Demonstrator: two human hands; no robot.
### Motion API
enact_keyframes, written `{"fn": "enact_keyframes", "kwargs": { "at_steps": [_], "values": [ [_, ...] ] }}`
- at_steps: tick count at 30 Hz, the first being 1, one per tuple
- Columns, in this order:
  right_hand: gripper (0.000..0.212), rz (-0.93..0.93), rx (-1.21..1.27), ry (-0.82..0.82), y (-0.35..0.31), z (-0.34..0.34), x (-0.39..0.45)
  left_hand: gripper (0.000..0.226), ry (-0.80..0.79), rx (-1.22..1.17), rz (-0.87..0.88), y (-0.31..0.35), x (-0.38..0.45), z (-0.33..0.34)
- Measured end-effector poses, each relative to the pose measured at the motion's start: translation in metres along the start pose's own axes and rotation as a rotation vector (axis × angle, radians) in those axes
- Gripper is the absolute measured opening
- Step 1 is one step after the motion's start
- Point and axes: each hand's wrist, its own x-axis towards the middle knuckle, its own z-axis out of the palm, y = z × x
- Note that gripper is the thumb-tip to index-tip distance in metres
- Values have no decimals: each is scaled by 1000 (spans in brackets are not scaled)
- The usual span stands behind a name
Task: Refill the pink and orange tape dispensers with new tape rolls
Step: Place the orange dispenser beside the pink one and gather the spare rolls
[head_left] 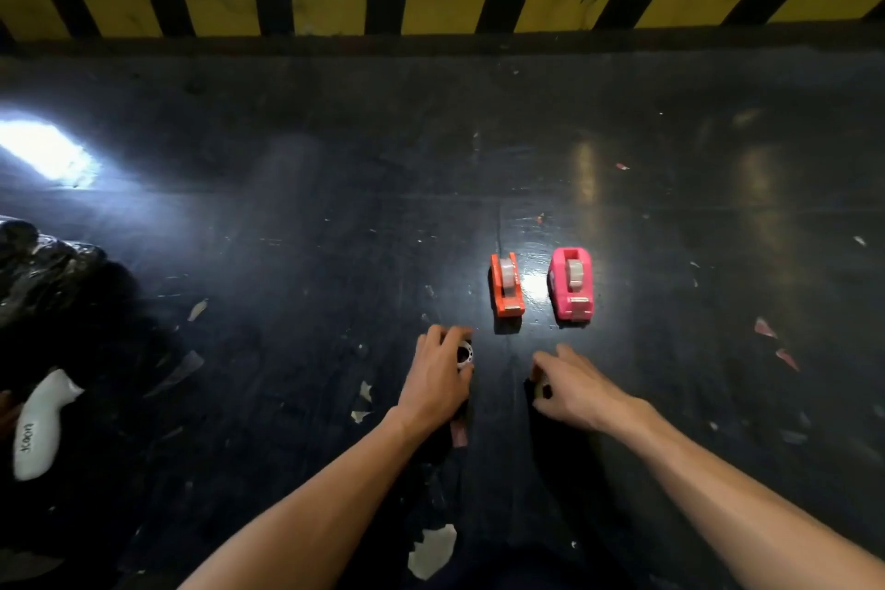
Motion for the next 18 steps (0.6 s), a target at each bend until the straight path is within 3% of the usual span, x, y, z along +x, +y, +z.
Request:
{"fn": "enact_keyframes", "kwargs": {
  "at_steps": [4, 7, 13, 18],
  "values": [
    [28, -209, 115, 162, -50, 9, 27, 45, 122, -39, -128, -26, -6, -20],
    [33, -282, 38, 250, -87, 9, 49, 39, 191, 29, -178, -41, 1, -38],
    [35, -233, -8, 325, -115, -10, 87, 41, 189, 59, -179, -41, 37, -56],
    [32, -166, -21, 289, -114, -21, 104, 40, 114, 91, -126, -35, 60, -53]
  ]
}}
